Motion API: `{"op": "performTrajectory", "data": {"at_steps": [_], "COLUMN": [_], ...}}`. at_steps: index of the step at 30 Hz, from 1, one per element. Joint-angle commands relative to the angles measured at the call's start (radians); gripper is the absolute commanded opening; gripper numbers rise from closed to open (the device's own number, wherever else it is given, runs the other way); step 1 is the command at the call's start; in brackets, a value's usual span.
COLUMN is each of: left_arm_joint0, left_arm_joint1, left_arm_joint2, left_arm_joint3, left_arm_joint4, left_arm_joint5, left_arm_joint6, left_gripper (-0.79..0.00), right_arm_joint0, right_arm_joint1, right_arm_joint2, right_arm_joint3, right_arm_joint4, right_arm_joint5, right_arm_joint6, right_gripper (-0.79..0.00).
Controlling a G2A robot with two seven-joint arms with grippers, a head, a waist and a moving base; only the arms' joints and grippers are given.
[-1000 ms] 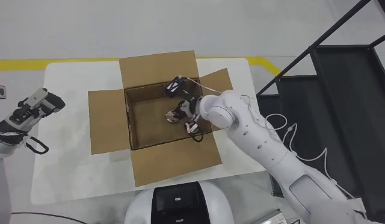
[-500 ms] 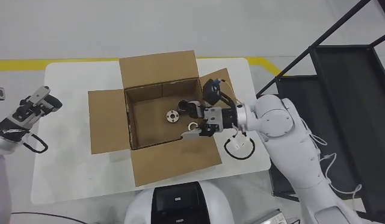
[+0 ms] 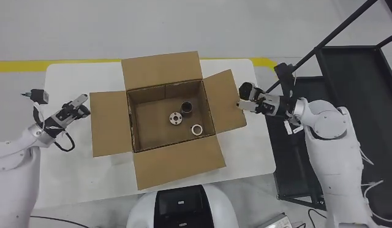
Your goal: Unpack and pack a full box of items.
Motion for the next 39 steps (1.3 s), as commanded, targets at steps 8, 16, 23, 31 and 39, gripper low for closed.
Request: {"op": "performTrajectory", "data": {"at_steps": [8, 16, 23, 31, 39], "left_arm_joint0": [-0.036, -0.061, -0.115, -0.190, -0.245], "left_arm_joint1": [0.006, 0.014, 0.007, -0.015, -0.032], "left_arm_joint2": [0.021, 0.049, 0.125, 0.237, 0.331], "left_arm_joint3": [-0.004, -0.074, -0.102, -0.042, 0.002], "left_arm_joint4": [-0.126, -0.213, -0.263, -0.338, -0.315], "left_arm_joint5": [0.020, 0.100, 0.140, 0.179, 0.188], "left_arm_joint6": [-0.159, -0.308, -0.349, -0.325, -0.302], "left_gripper": [0.000, 0.000, 0.000, 0.000, 0.000], "right_arm_joint0": [0.006, 0.047, 0.053, 0.154, 0.225], "right_arm_joint1": [0.006, -0.003, -0.006, -0.021, -0.030], "right_arm_joint2": [-0.029, -0.169, -0.270, -0.486, -0.567], "right_arm_joint3": [0.175, 0.255, 0.137, 0.196, 0.322], "right_arm_joint4": [-0.087, 0.100, 0.158, 0.145, 0.049], "right_arm_joint5": [0.040, -0.043, -0.082, -0.043, -0.048], "right_arm_joint6": [-0.095, -0.014, 0.042, 0.082, 0.049], "right_gripper": [0.000, 0.000, 0.000, 0.000, 0.000]}}
